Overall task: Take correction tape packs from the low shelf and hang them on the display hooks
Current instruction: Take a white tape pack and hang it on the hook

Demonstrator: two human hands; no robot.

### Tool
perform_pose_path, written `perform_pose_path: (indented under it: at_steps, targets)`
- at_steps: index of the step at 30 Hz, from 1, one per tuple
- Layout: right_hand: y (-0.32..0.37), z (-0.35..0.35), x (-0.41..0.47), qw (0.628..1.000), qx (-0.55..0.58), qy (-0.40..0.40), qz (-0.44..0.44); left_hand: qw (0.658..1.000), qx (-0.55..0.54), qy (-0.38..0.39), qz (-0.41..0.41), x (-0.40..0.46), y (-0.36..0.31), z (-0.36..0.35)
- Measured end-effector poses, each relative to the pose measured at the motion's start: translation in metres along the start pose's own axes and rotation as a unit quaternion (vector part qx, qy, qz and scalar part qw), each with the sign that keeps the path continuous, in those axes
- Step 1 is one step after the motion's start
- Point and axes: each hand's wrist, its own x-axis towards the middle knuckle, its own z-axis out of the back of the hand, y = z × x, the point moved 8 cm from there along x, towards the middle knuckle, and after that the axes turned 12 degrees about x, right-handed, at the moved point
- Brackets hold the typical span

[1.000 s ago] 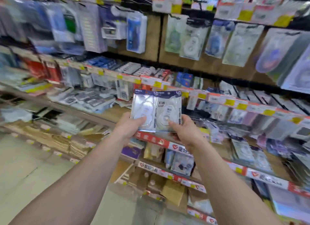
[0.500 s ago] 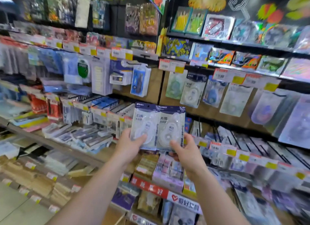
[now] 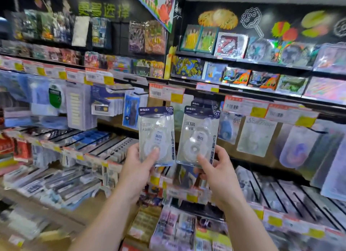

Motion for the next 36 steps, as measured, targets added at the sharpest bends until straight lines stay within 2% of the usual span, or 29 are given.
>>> perform_pose_path:
  at_steps: [8, 13, 36]
  targets:
    - [-0.005, 0.007, 0.03, 0.999, 0.043, 0.018, -0.008, 0.999, -0.031, -0.003, -0.007, 0.016, 0.002, -0.014]
    - [-0.009, 0.005, 0.039, 0.999, 0.03, 0.012, -0.004, 0.999, -0.036, 0.004, -0.018, 0.023, -0.003, -0.018]
    - [-0.035, 0.003, 0.055, 0.997, 0.025, -0.067, -0.027, 0.996, -0.031, 0.088, -0.011, 0.054, 0.023, -0.031]
